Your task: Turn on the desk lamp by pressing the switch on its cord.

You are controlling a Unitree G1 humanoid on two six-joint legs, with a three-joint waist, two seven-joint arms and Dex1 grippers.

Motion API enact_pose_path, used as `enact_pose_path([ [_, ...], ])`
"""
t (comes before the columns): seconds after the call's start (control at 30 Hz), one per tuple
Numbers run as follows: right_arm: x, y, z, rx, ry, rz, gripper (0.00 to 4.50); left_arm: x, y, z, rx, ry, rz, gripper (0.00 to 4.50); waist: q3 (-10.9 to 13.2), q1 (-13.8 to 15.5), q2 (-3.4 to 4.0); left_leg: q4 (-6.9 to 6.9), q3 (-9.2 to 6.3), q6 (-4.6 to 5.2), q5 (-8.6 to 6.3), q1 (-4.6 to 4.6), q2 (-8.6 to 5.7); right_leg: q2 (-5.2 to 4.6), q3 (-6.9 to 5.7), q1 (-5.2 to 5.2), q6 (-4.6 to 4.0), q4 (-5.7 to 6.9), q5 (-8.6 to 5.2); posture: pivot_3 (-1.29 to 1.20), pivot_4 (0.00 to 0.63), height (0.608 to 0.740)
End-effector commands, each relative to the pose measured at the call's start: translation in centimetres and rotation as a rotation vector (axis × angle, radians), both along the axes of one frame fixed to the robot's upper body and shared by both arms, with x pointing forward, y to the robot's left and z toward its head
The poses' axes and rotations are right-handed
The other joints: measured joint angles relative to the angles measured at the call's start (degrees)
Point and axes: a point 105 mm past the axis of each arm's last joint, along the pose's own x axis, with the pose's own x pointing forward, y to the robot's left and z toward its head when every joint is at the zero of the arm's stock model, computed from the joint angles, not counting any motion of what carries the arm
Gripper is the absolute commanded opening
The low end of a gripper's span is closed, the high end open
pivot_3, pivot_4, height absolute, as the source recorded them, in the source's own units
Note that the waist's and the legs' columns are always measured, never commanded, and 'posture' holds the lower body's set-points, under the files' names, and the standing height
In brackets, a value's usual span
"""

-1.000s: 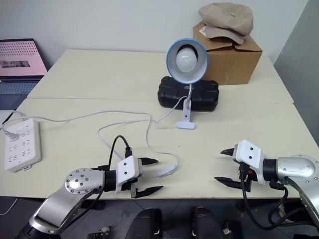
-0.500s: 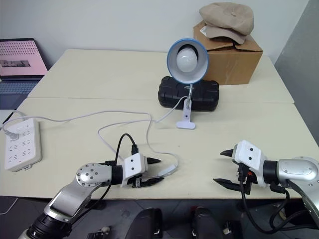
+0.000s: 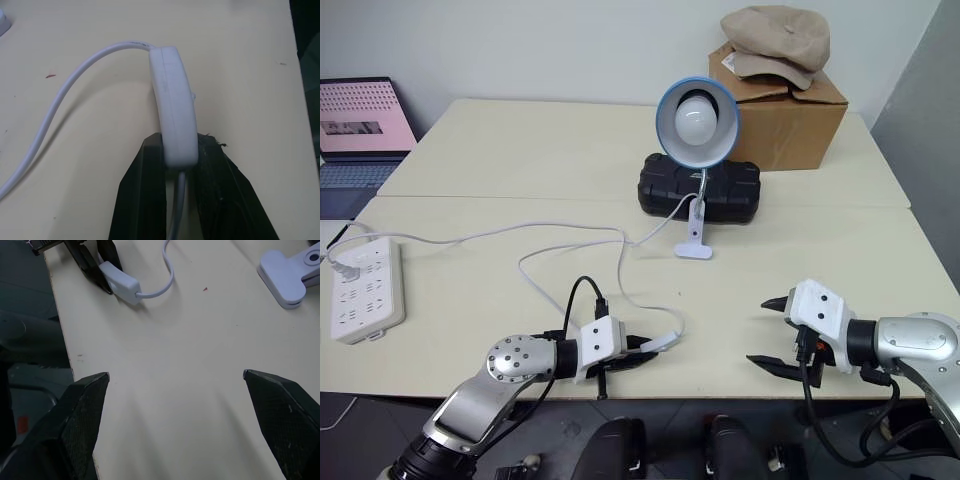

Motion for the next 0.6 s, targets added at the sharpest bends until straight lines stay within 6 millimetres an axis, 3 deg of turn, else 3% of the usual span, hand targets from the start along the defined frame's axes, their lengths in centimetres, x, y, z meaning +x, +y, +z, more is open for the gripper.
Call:
enact_pose_path([
  [0.03, 0.2, 0.5, 0.7, 0.002, -0.043, 0.028, 4.50, 0.4, 0.1, 0.8, 0.000, -0.027, -0.014, 0.39, 0.0, 0.0, 0.00, 0.00, 0.00, 0.00, 0.00, 0.00, 0.00, 0.00, 0.00, 0.00, 0.00, 0.00, 0.00, 0.00, 0.150, 0.740],
  [0.13, 0.5, 1.4, 1.1, 0.037, -0.055, 0.053, 4.50, 1.7, 1.3, 1.8, 0.035, -0.068, -0.004, 0.39, 0.0, 0.0, 0.00, 0.00, -0.01, 0.00, 0.00, 0.00, 0.00, 0.00, -0.01, 0.00, 0.00, 0.00, 0.00, 0.00, 0.150, 0.740],
  [0.27, 1.2, 4.2, 2.2, 0.111, -0.087, 0.133, 4.50, 3.5, 2.1, 4.2, 0.036, -0.083, -0.005, 0.39, 0.0, -0.3, -0.01, 0.01, -0.07, 0.00, 0.00, 0.01, 0.02, 0.04, -0.07, -0.01, 0.00, 0.04, 0.00, 0.00, 0.150, 0.740],
  [0.4, 2.3, 6.4, 3.0, 0.151, -0.114, 0.180, 4.50, 4.1, 2.5, 5.5, 0.027, -0.060, -0.018, 0.39, 0.0, -0.5, -0.04, 0.00, -0.02, 0.01, 0.00, -0.02, -0.01, 0.03, -0.03, -0.01, 0.01, 0.02, 0.00, 0.00, 0.150, 0.740],
  [0.47, 3.3, 8.4, 3.1, 0.171, -0.124, 0.211, 4.50, 4.4, 2.6, 6.1, 0.018, -0.042, -0.023, 0.39, 0.0, -0.5, -0.04, 0.00, 0.00, 0.01, 0.00, -0.12, 0.00, 0.04, -0.02, -0.08, 0.01, 0.00, 0.00, 0.00, 0.150, 0.740],
  [0.6, 4.2, 11.2, 2.8, 0.142, -0.120, 0.274, 4.50, 4.4, 2.6, 6.2, 0.035, -0.027, -0.048, 0.39, 0.0, -0.7, -0.06, 0.00, -0.01, 0.00, 0.01, -0.12, 0.04, 0.09, -0.04, -0.12, 0.04, 0.06, -0.05, 0.00, 0.150, 0.740],
])
